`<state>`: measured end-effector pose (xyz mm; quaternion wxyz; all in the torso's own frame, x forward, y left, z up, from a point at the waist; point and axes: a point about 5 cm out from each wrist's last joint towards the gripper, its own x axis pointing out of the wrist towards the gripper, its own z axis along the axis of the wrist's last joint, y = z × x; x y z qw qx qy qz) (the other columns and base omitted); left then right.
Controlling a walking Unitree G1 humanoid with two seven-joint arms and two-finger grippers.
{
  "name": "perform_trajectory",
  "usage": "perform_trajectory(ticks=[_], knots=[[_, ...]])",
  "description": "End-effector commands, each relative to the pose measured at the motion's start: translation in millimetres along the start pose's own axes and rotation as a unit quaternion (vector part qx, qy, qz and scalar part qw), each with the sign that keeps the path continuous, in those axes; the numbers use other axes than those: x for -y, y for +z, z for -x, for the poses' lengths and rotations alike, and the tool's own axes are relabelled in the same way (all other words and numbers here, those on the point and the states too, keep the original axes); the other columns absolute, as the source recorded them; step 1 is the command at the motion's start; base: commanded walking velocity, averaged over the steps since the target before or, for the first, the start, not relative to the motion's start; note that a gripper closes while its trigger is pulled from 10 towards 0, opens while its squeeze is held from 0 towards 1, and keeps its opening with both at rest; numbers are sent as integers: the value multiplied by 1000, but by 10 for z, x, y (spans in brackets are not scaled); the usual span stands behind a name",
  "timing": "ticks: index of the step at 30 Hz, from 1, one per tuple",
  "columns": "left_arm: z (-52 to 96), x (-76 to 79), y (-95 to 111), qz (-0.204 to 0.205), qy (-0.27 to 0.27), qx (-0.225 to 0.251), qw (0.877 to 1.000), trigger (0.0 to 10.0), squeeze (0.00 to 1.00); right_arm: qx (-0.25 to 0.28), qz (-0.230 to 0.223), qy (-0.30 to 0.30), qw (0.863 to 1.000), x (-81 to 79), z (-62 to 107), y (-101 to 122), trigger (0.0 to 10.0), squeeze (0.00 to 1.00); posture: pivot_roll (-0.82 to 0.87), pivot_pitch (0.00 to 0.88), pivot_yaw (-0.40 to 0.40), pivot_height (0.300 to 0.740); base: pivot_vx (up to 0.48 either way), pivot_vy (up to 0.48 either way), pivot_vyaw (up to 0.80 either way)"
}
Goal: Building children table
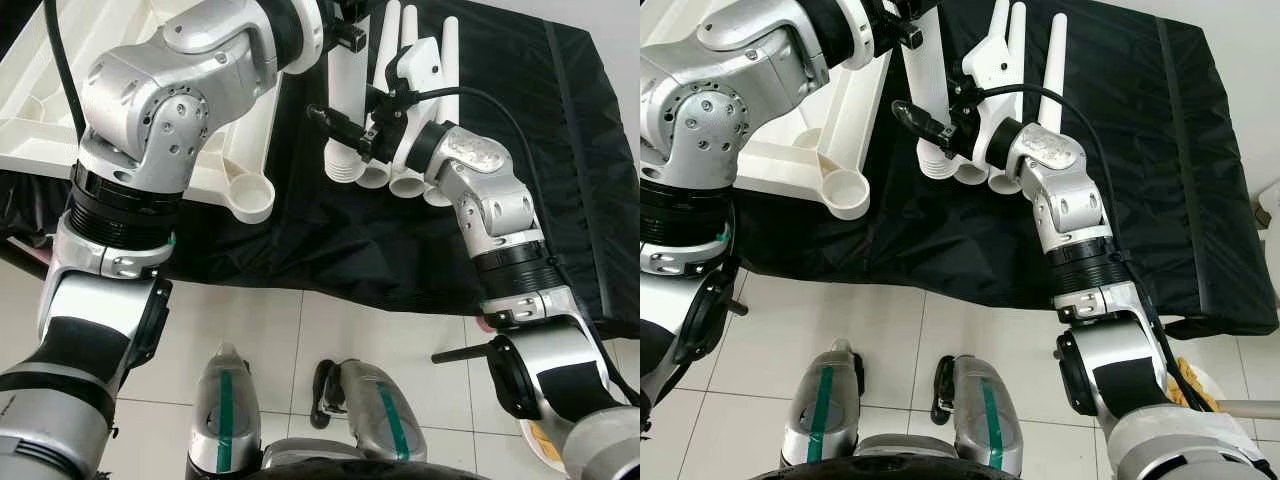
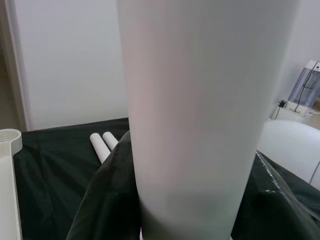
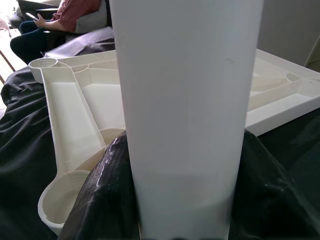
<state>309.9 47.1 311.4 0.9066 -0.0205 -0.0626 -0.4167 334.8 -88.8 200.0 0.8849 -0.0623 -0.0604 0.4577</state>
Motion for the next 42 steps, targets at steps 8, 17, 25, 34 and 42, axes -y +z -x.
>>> perform_trajectory(ticks=[8, 17, 25, 34, 42], knots=[[41, 169, 236, 28, -98, 65, 993, 10000, 1000, -1, -21, -45, 999, 90, -1, -13, 10000, 0, 130, 13, -100, 740, 0, 0, 0], [107, 145, 245, 41, -99, 74, 991, 10000, 0, 38, -39, -110, 992, 195, 2, 51, 10000, 0, 132, 27, -93, 740, 0, 0, 0], [205, -96, 68, 30, -31, 44, 998, 10000, 0, 74, -58, -176, 980, 347, 63, 123, 10000, 0, 135, 33, -88, 740, 0, 0, 0], [396, -326, -297, -36, 15, -7, 999, 10000, 0, 99, -68, -232, 965, 493, 183, 158, 10000, 0, 135, 35, -88, 740, 0, 0, 0], [628, -370, -877, -75, -21, -159, 984, 10000, 0, 114, -75, -243, 960, 530, 236, 184, 10000, 0, 134, 28, -85, 740, 0, 0, 0]])
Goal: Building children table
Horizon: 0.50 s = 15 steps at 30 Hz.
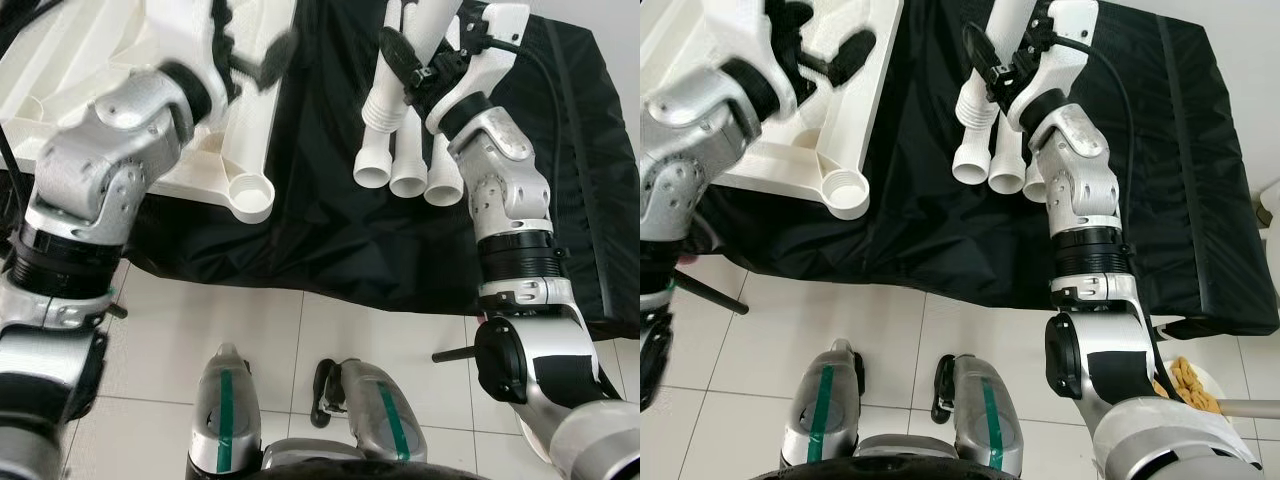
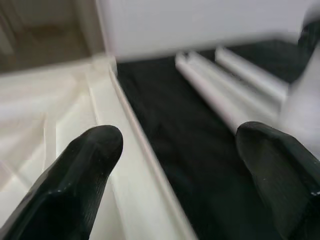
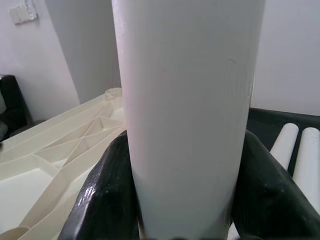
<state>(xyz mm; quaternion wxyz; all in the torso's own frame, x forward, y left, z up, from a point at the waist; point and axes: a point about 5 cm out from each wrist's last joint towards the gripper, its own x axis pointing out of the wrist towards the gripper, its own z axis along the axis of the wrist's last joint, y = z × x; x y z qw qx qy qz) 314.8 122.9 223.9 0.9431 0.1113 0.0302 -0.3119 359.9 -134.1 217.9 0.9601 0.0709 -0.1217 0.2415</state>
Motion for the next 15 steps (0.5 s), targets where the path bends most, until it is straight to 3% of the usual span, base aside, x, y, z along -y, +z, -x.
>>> perform_trajectory(ticks=[1, 3, 6, 8, 12, 15], knots=[[1, 176, -116, -16, -132, -26, 991, 10000, 0, 21, 2, -5, 1000, 32, -11, 85, 10000, 0, 134, 26, -85, 740, 0, 0, 0], [23, 203, -293, -25, -145, -63, 987, 10000, 0, 25, 0, -8, 1000, 45, -10, 97, 10000, 0, 133, 25, -83, 740, 0, 0, 0], [48, 217, -393, -33, -156, -83, 984, 10000, 0, 27, 0, -10, 1000, 50, -8, 101, 10000, 0, 131, 26, -83, 740, 0, 0, 0], [131, 237, -567, -44, -185, -120, 974, 10000, 0, 28, 0, -11, 1000, 58, -5, 109, 10000, 0, 127, 35, -82, 740, 0, 0, 0], [194, 236, -647, -48, -204, -138, 968, 10000, 0, 28, 2, -12, 1000, 65, -4, 114, 10000, 0, 126, 38, -80, 740, 0, 0, 0], [261, 153, -746, -63, -202, -166, 963, 10000, 0, 28, 3, -14, 1000, 85, 9, 119, 10000, 0, 121, 37, -77, 740, 0, 0, 0]])
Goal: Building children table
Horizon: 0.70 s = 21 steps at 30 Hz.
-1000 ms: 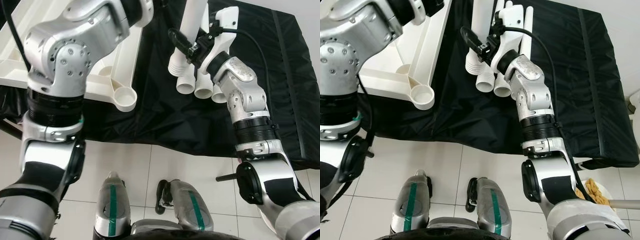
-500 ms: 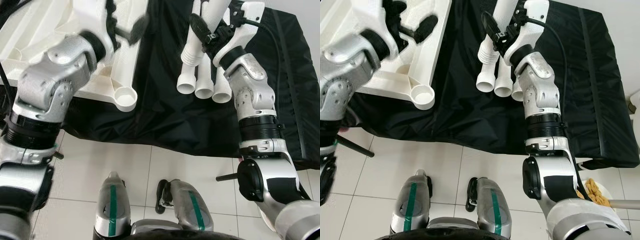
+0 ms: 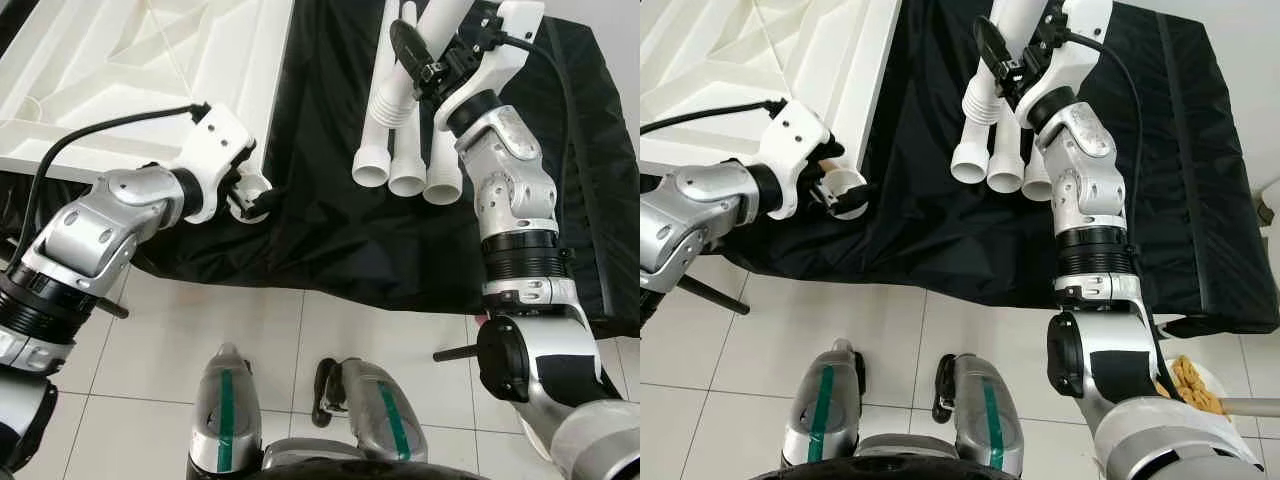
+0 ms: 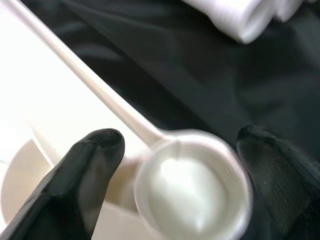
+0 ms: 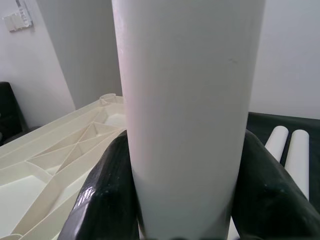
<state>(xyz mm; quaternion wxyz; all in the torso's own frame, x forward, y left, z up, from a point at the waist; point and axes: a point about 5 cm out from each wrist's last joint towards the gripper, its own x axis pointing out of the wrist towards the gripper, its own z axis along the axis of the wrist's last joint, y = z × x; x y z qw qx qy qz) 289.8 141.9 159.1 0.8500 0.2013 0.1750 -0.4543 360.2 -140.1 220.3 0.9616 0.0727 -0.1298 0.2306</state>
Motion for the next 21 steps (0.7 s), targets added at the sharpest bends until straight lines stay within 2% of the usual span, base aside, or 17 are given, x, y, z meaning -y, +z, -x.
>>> perform_trajectory(ticks=[1, 8, 13, 18, 20, 21], knots=[[-5, 42, -75, -10, -25, -15, 1000, 10000, 0, 19, 1, -4, 1000, 33, -11, 85, 10000, 0, 121, 37, -77, 740, 0, 0, 0], [132, -38, -186, -21, -37, -37, 998, 10000, 0, 19, 4, -9, 1000, 55, 18, 85, 10000, 0, 118, 29, -75, 740, 0, 0, 0], [163, -78, -200, -25, -31, -41, 998, 10000, 0, 17, 4, -8, 1000, 57, 16, 79, 10000, 0, 122, 32, -78, 740, 0, 0, 0], [156, -72, -208, -25, -38, -41, 998, 10000, 0, 16, 5, -7, 1000, 57, 13, 76, 10000, 0, 122, 31, -79, 740, 0, 0, 0], [83, 27, -235, -30, -63, -45, 997, 10000, 0, 16, 7, -5, 1000, 56, 7, 80, 10000, 0, 120, 30, -79, 740, 0, 0, 0], [83, 27, -235, -30, -63, -45, 997, 10000, 0, 16, 7, -5, 1000, 56, 7, 80, 10000, 0, 120, 30, -79, 740, 0, 0, 0]])
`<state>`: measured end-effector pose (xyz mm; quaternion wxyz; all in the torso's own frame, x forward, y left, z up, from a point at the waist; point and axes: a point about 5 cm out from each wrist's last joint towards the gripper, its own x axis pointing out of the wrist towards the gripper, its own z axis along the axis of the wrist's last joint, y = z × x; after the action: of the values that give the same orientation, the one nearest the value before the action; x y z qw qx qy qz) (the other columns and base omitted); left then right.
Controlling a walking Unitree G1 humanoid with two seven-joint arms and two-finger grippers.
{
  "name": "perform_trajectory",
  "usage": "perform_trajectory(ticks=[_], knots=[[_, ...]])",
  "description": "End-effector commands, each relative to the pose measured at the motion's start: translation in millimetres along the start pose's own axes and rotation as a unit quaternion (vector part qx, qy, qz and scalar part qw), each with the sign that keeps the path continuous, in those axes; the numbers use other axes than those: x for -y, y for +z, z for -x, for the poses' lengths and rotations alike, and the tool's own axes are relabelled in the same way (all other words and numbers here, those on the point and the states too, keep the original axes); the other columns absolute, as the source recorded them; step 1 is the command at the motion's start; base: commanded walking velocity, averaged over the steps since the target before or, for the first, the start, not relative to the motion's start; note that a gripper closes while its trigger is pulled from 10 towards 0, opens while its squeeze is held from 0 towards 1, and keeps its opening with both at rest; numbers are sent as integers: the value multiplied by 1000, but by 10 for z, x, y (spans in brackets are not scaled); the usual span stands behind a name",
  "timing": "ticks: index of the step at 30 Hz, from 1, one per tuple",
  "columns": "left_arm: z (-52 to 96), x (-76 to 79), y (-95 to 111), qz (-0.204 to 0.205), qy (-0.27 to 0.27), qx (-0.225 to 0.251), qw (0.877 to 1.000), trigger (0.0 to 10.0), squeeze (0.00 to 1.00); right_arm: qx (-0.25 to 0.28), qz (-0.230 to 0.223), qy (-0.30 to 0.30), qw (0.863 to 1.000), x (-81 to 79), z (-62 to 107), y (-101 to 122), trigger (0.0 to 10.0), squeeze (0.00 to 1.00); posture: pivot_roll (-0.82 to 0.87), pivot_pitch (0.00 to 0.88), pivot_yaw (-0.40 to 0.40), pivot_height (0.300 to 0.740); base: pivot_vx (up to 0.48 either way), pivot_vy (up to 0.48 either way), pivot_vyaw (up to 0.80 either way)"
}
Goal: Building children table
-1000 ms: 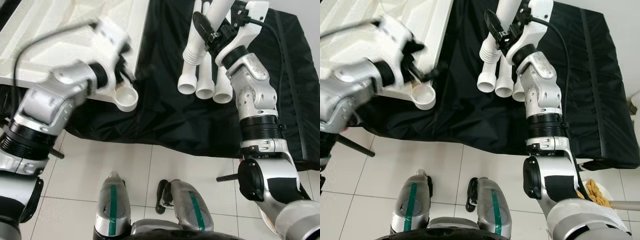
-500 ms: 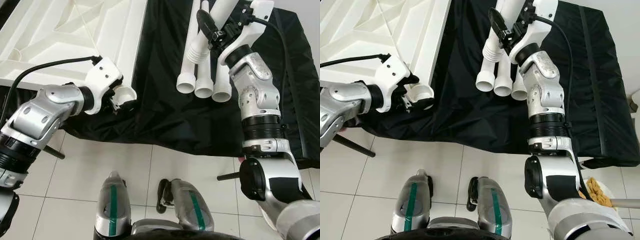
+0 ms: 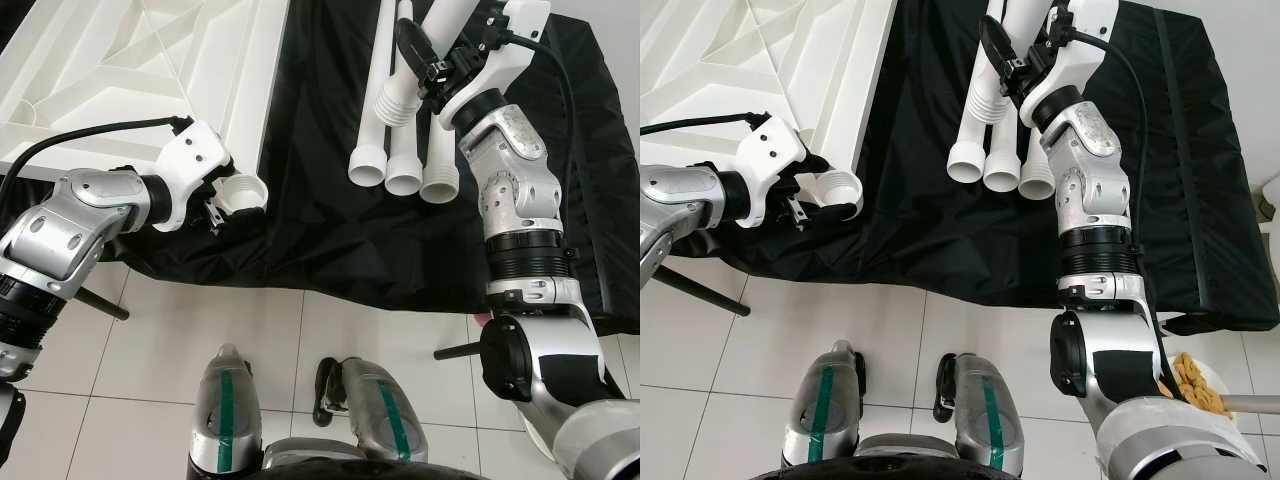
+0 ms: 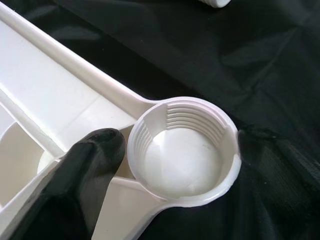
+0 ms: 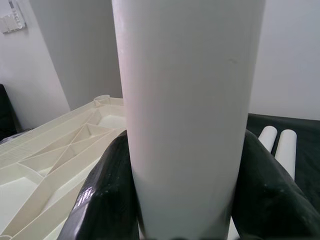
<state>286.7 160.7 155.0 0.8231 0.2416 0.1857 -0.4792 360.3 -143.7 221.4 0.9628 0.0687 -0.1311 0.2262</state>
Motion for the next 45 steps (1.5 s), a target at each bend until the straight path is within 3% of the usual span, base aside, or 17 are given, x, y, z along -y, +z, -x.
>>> perform_trajectory(ticks=[1, 2, 10, 13, 19, 25, 27, 32, 40, 44, 45], knots=[[-56, 93, -93, 9, -36, -16, 999, 10000, 0, 15, 2, -1, 1000, 25, -5, 62, 10000, 0, 120, 30, -79, 740, 0, 0, 0], [-160, 193, -86, 3, -65, -16, 998, 10000, 0, 15, 4, -1, 1000, 30, -10, 71, 10000, 0, 116, 29, -78, 740, 0, 0, 0], [-346, 255, -7, -9, -92, -2, 996, 10000, 0, 18, 8, -4, 1000, 50, -18, 103, 10000, 0, 105, 40, -71, 740, 0, 0, 0], [-455, 230, 64, -10, -88, 7, 996, 10000, 0, 20, 9, -9, 1000, 66, -9, 120, 10000, 0, 96, 43, -64, 740, 0, 0, 0], [-510, 234, 96, -11, -88, 11, 996, 10000, 0, 22, 9, -12, 1000, 71, 1, 124, 10000, 0, 89, 46, -58, 740, 0, 0, 0], [-772, 250, 234, -16, -76, 30, 997, 10000, 0, 25, 7, -26, 999, 99, 48, 125, 10000, 0, 77, 57, -42, 740, 0, 0, 0], [-772, 250, 234, -16, -76, 30, 997, 10000, 0, 25, 7, -26, 999, 99, 48, 125, 10000, 0, 77, 57, -42, 740, 0, 0, 0], [-949, 197, 375, -2, -29, 53, 998, 10000, 0, 29, 2, -32, 999, 101, 72, 119, 10000, 0, 78, 57, -40, 740, 0, 0, 0], [-1018, 40, 589, 2, 53, 99, 994, 10000, 0, 33, -7, -31, 999, 81, 68, 110, 10000, 0, 90, 60, -48, 740, 0, 0, 0], [-901, -81, 716, 2, 85, 136, 987, 10000, 0, 34, -10, -28, 999, 60, 67, 107, 10000, 0, 92, 62, -51, 740, 0, 0, 0], [-782, -133, 776, -2, 89, 159, 983, 10000, 0, 34, -13, -26, 999, 55, 79, 100, 10000, 0, 92, 63, -52, 740, 0, 0, 0]])
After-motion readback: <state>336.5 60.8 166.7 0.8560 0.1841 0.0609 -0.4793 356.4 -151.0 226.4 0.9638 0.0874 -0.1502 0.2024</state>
